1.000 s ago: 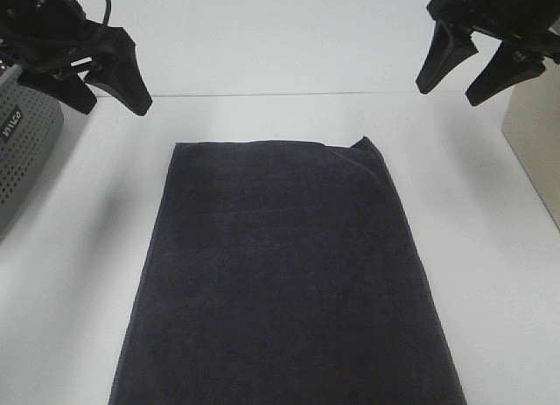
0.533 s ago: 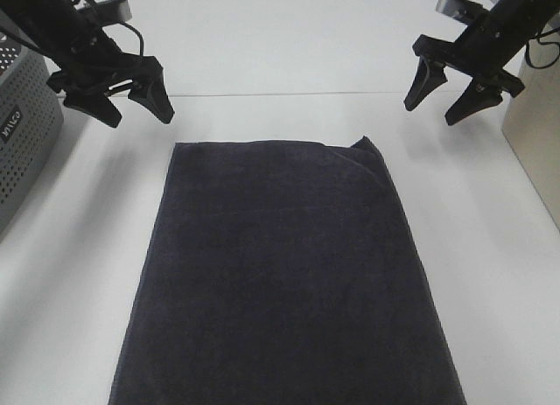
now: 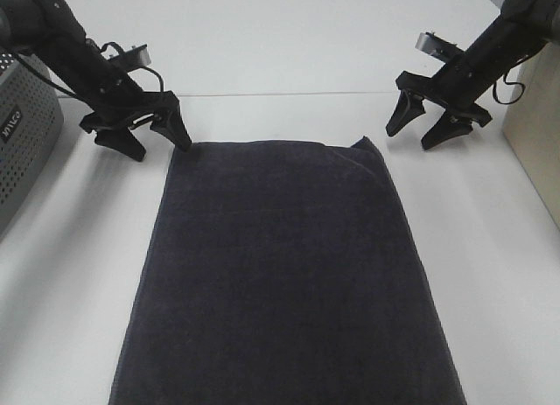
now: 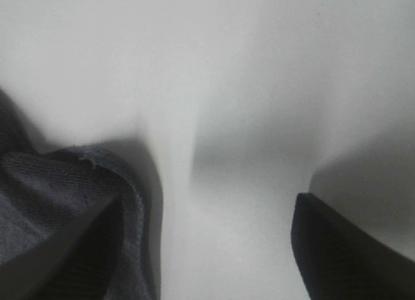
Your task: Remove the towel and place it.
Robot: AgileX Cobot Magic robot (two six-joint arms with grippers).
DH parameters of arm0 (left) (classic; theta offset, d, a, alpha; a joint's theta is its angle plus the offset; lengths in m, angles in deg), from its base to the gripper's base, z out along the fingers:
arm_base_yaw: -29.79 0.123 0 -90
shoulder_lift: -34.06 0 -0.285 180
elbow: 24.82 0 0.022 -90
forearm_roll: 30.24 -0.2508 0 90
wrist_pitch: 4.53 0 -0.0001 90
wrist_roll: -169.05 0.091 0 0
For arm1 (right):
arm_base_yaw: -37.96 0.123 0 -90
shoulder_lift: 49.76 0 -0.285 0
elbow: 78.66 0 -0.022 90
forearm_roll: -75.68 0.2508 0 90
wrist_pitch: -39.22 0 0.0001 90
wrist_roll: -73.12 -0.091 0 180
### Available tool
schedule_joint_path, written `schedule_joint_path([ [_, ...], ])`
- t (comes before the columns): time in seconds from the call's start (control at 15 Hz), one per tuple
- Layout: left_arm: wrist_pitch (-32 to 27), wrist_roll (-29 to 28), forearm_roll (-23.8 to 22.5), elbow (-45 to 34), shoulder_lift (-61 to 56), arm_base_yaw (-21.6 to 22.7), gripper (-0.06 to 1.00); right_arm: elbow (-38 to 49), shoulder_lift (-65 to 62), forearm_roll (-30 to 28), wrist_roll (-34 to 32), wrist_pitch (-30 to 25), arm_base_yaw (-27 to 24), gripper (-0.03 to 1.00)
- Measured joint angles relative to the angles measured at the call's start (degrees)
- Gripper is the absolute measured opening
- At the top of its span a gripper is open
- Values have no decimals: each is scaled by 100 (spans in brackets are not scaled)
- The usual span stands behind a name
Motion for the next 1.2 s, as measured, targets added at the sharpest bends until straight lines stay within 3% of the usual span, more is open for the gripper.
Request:
schedule_joint_path([
  [0.6,80,23,315,69,115,0,84,-46,132,212,6,0,40,71],
  [0.93,338,23,854,103,269,-372,84,-120,252,264,-40,6,699,70],
  [1.2,395,-321,688,143,292,-584,76,-149,258,-109,-115,17,985,61],
])
